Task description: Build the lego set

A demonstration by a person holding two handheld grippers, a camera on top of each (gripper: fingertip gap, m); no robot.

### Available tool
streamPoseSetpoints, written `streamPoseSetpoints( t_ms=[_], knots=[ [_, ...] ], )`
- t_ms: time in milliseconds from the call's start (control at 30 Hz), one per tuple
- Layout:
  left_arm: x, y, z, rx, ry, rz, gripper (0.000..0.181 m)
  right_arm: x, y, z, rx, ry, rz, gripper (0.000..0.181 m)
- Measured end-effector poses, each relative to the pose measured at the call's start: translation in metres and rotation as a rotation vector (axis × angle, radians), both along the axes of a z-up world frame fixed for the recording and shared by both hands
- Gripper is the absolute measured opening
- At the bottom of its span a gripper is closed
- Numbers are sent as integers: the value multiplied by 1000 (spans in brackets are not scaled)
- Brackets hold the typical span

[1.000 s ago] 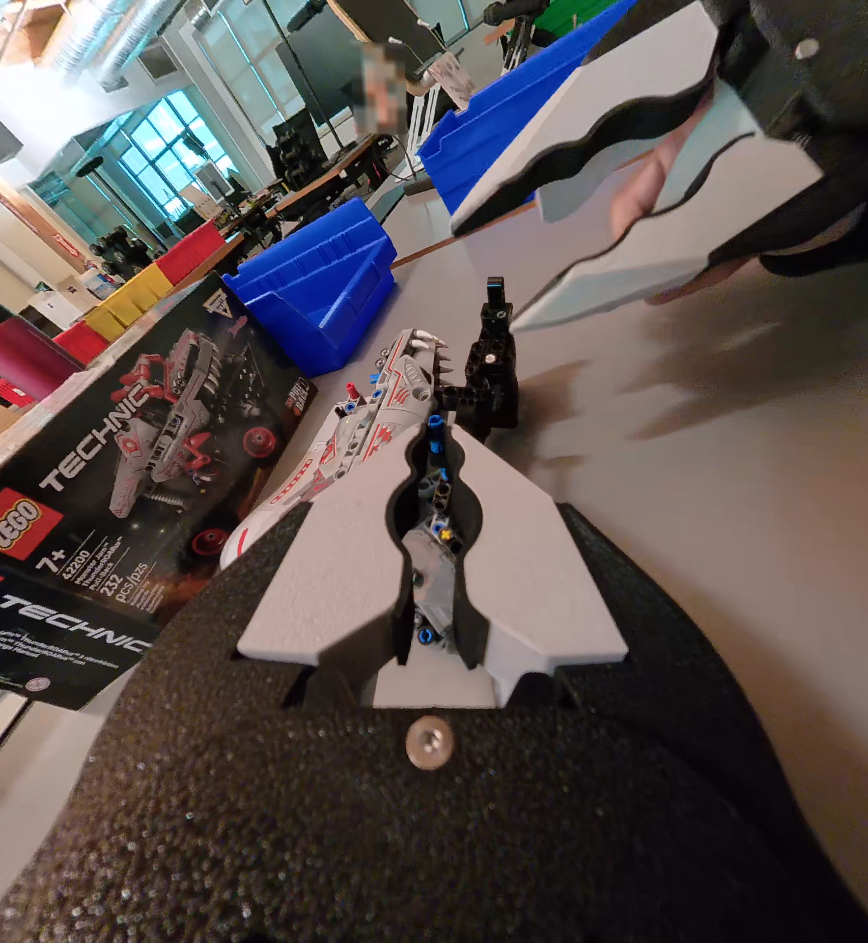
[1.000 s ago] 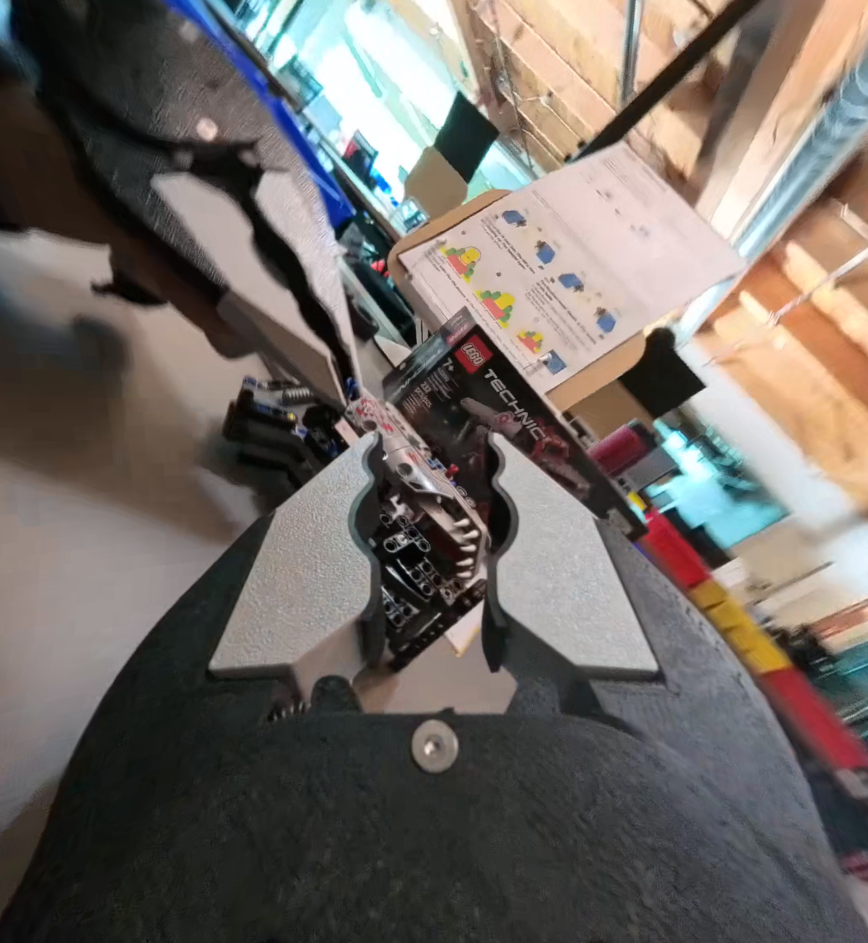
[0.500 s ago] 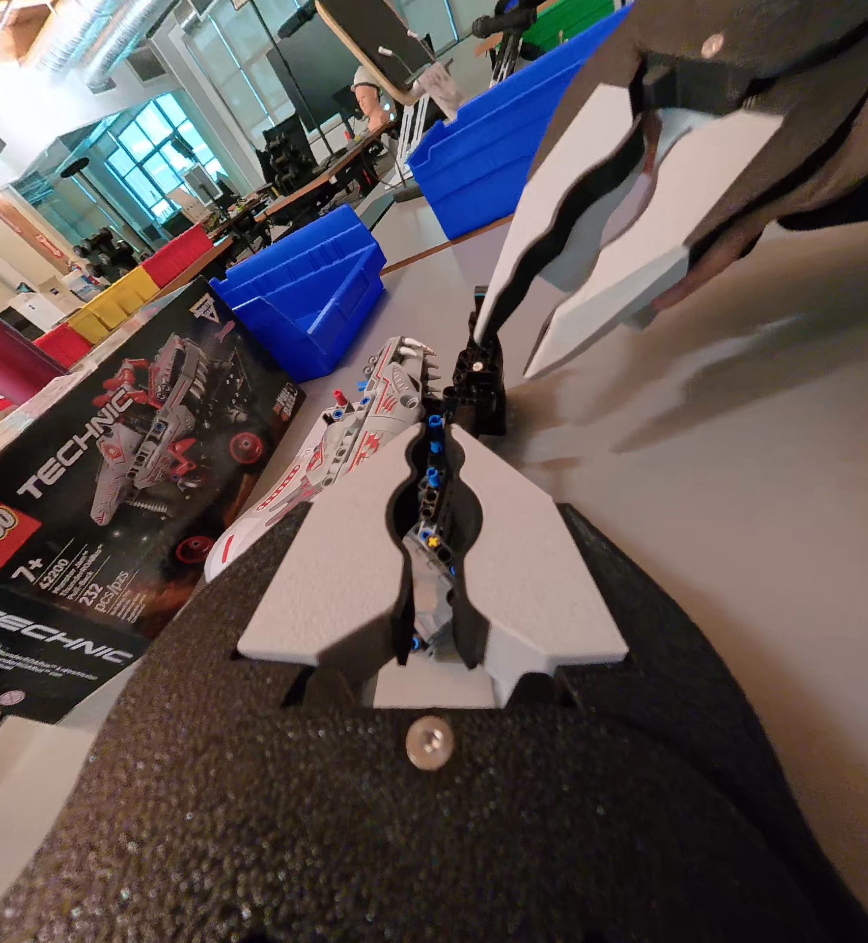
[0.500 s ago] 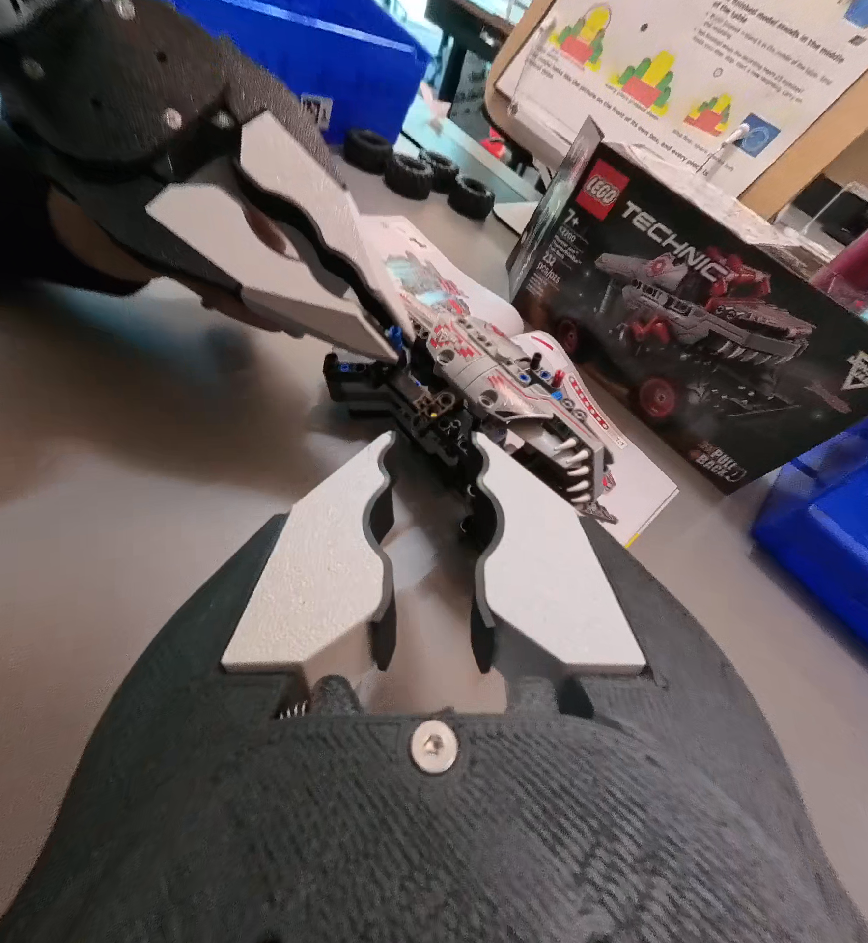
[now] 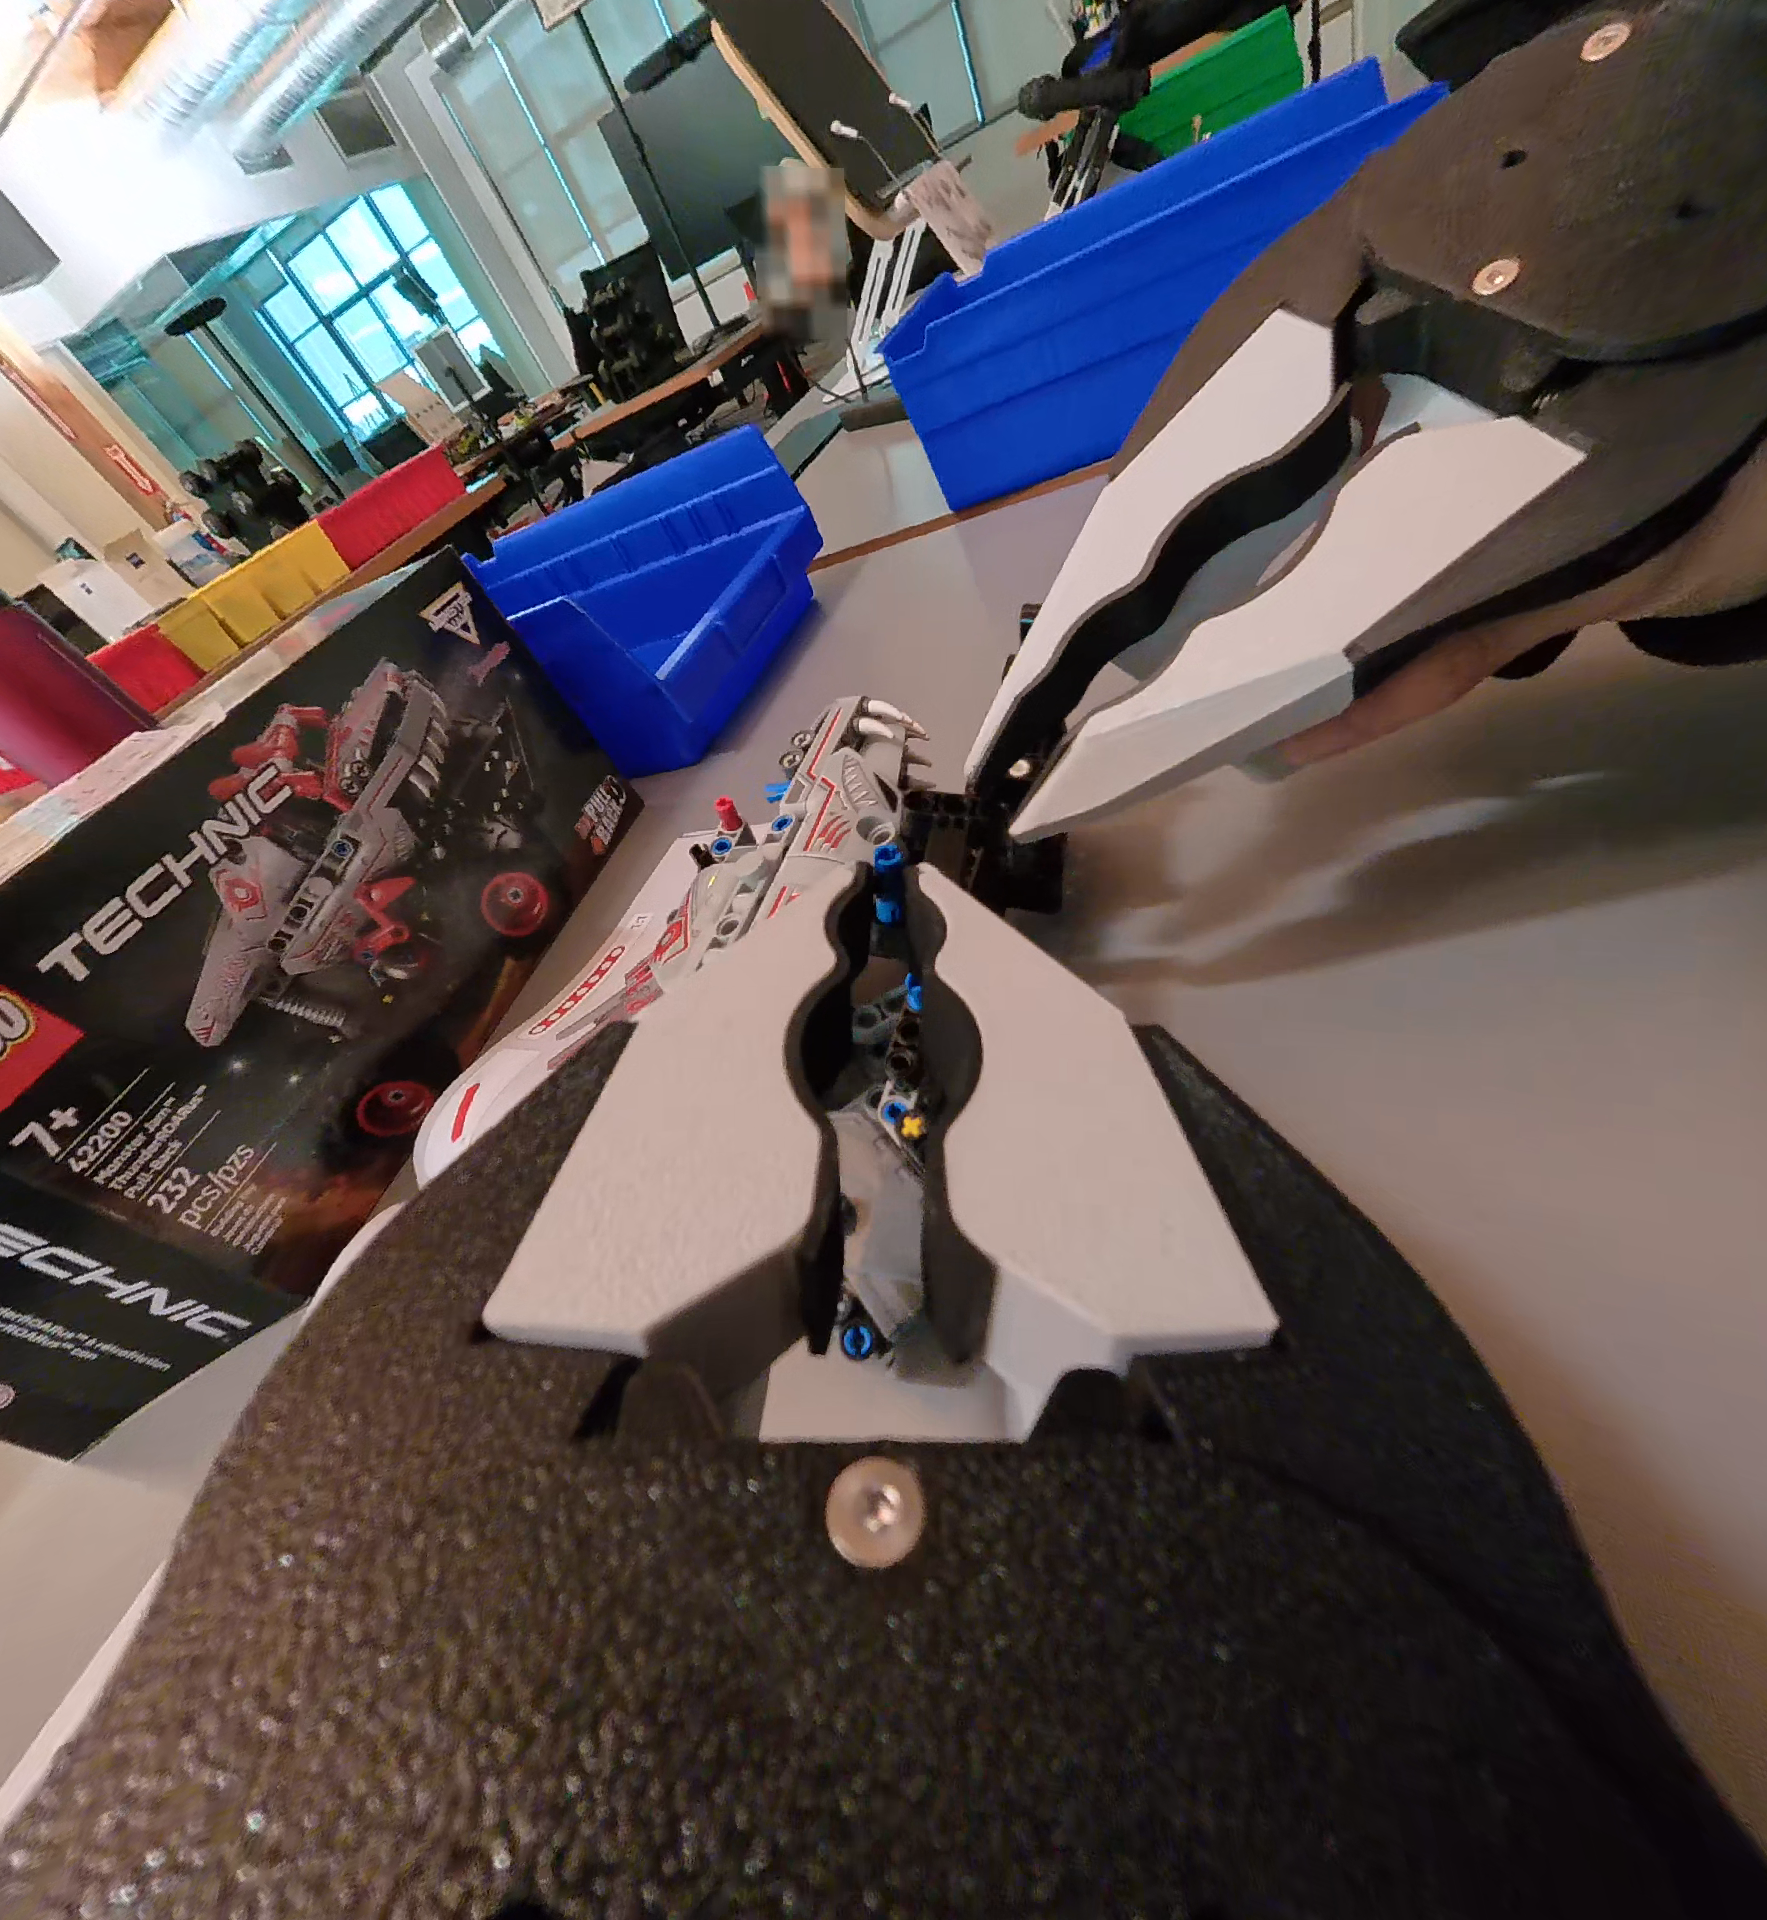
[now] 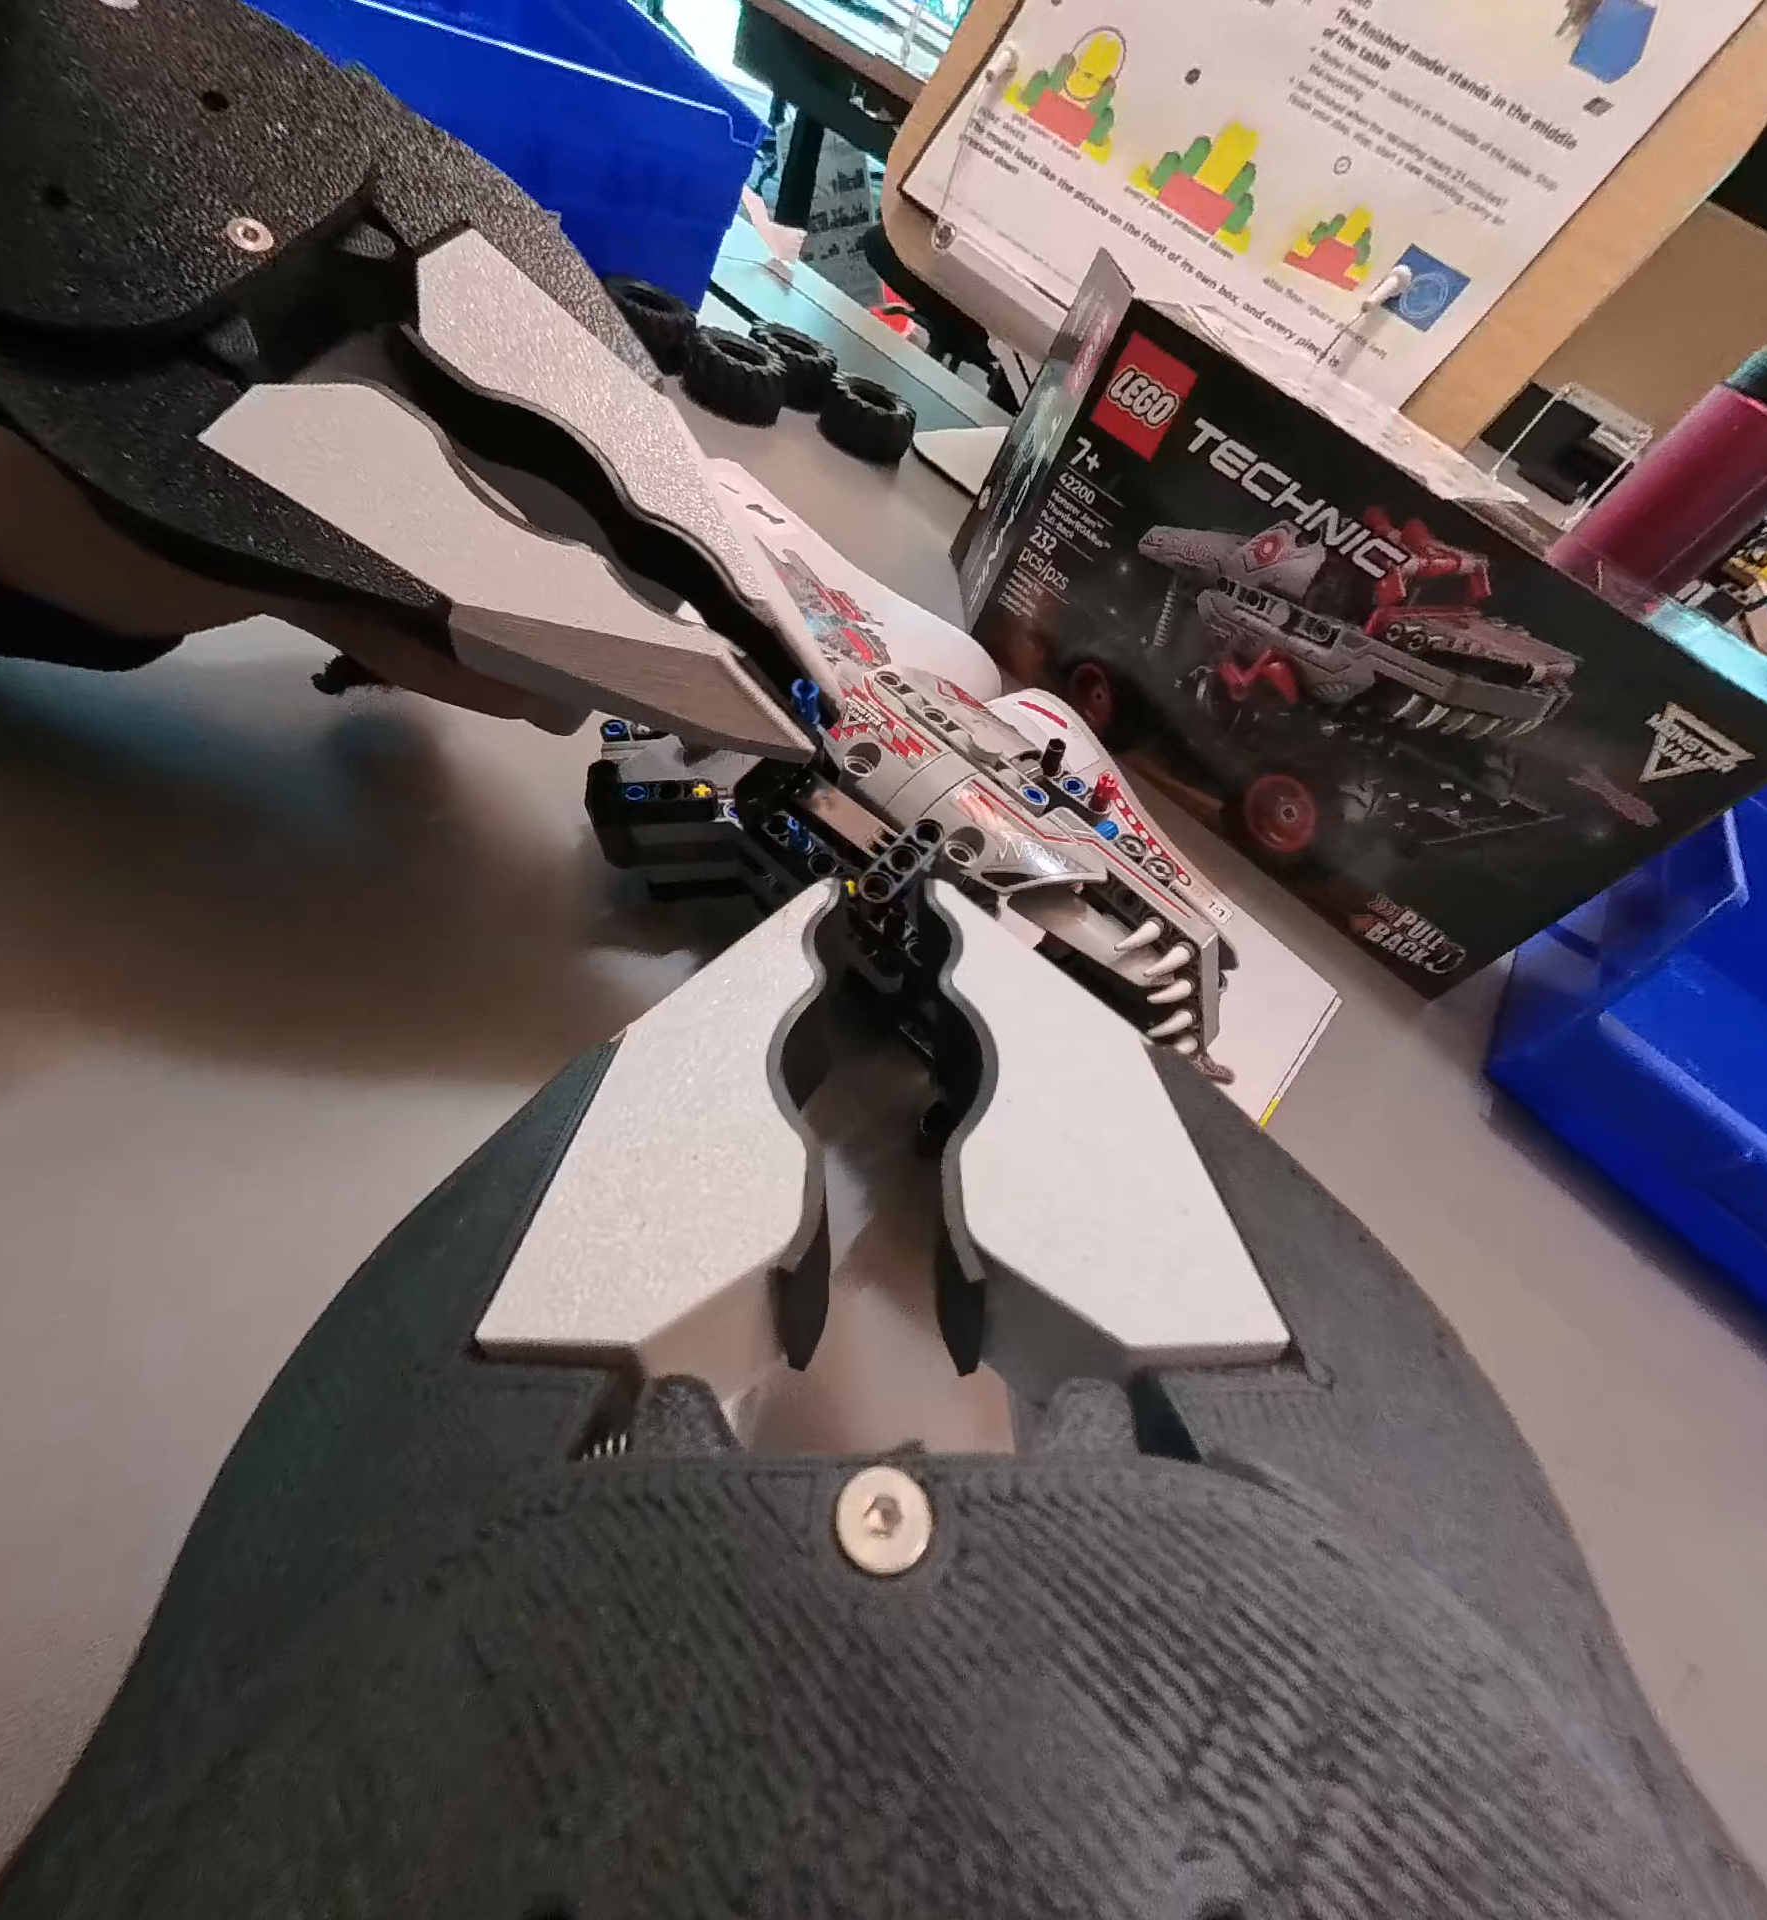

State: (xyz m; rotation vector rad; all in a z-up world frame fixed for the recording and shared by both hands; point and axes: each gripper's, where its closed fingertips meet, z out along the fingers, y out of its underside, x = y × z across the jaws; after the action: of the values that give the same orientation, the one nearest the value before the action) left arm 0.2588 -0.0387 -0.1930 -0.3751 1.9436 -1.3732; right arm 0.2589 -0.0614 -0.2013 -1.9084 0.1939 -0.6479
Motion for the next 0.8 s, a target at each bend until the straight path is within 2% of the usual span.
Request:
streamPoseSetpoints(
  t_ms=[400,800],
  knots=[
    [0,-1,-2,-9,1,-10,3,3,3,-7,-18,-42,-22,9],
    [1,1,-2,-11,-6,-4,3,3,5,-12,40,47,-36,15]
  ],
)
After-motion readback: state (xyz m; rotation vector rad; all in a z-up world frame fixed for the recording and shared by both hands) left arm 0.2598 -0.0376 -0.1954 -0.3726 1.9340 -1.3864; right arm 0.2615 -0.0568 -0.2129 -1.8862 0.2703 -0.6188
